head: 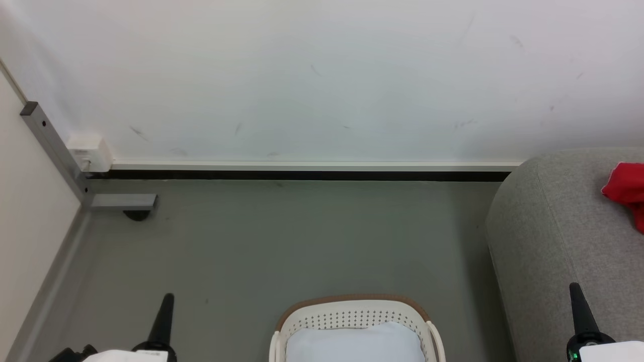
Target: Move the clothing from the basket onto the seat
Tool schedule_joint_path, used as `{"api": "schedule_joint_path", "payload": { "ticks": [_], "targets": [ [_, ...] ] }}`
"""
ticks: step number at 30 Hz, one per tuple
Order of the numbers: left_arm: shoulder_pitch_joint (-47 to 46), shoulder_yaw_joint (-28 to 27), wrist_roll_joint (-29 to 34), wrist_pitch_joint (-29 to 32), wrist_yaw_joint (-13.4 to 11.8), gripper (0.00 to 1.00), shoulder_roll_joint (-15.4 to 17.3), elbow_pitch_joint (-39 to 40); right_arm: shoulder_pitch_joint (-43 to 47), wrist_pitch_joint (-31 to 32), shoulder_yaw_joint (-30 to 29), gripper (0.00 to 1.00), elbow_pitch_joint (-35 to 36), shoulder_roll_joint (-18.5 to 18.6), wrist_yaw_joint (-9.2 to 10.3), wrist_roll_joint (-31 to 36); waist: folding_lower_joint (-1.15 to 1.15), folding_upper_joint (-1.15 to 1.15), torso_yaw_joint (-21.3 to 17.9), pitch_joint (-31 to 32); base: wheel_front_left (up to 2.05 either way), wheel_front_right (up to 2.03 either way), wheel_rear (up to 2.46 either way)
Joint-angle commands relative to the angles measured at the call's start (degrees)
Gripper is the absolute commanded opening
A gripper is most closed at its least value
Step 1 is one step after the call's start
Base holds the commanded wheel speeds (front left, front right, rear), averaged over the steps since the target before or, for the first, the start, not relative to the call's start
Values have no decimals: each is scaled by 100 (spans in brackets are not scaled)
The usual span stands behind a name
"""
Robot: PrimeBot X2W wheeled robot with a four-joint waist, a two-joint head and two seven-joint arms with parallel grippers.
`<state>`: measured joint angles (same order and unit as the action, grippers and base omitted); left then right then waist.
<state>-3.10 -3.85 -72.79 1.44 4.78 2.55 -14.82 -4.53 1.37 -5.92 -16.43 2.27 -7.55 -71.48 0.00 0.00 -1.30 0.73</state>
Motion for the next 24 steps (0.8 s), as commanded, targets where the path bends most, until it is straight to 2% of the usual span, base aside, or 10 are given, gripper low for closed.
{"api": "schedule_joint_path", "payload": {
  "ticks": [1, 24],
  "targets": [
    [-103, -46, -118, 23, 46, 0, 41, 45, -98, 25, -19, 0, 75, 68, 7, -113, 0, 0, 3, -2, 0, 0, 0],
    [-242, -185, -1175, 317, 183, 0, 47, 68, -151, 321, -52, 0, 176, 80, 10, -1258, 0, 0, 69, -48, 0, 0, 0]
  ]
}}
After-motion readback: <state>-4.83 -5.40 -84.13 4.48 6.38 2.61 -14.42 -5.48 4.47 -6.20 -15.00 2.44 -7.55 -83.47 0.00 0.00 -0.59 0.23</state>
